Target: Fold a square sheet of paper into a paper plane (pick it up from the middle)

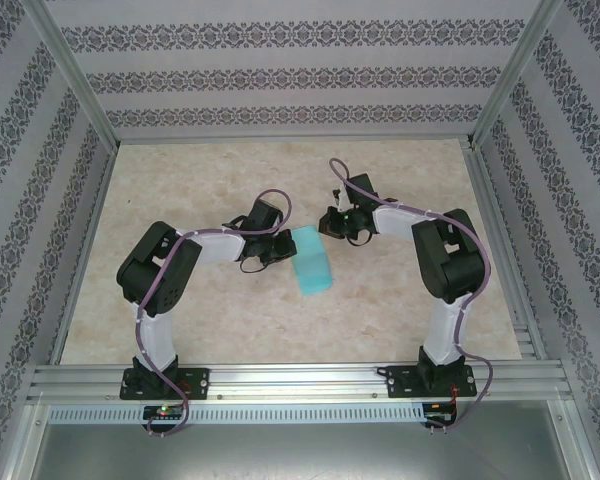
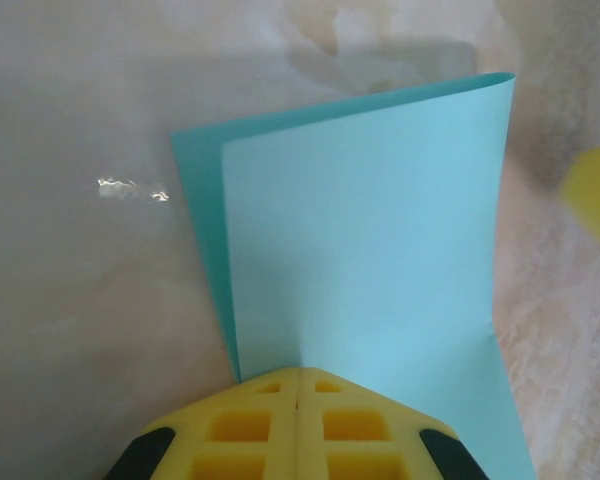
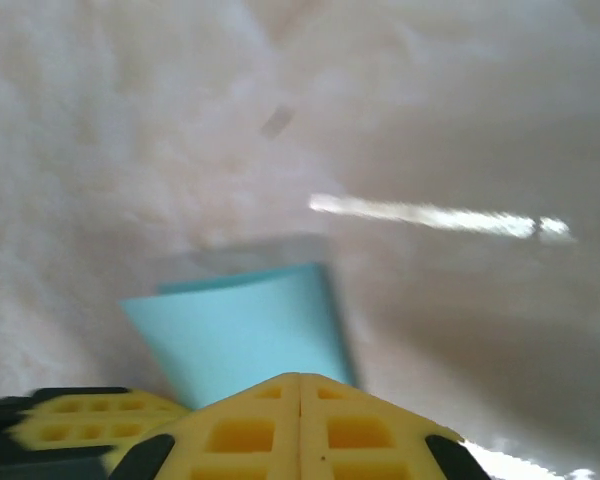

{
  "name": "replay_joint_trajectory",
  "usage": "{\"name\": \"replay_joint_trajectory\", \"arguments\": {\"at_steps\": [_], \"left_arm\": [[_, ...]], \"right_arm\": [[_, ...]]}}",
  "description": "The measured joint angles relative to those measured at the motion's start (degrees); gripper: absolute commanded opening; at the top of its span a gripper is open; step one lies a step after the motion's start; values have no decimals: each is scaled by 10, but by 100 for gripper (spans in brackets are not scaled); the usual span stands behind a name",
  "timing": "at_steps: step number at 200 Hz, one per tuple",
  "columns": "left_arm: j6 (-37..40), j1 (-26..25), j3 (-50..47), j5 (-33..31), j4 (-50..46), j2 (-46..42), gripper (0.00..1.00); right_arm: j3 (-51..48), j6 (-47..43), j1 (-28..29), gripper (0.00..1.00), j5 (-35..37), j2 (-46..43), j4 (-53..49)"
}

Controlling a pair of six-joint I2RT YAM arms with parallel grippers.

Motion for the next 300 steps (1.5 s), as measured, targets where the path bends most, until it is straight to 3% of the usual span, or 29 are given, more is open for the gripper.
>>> {"name": "replay_joint_trajectory", "arguments": {"at_steps": [57,194,252,300], "left_arm": [[5,0,0,0,0,0,6],[23,0,0,0,0,0,4],[25,0,4,0,-7,0,4],[25,0,8,0,-11,2,4]], "right_arm": [[41,18,41,8,-7,19,24],[32,56,-3,9,-7,80,36],[-20,55,-12,13,47,-19,41],[-99,39,29,13,-25,-74,32]]}}
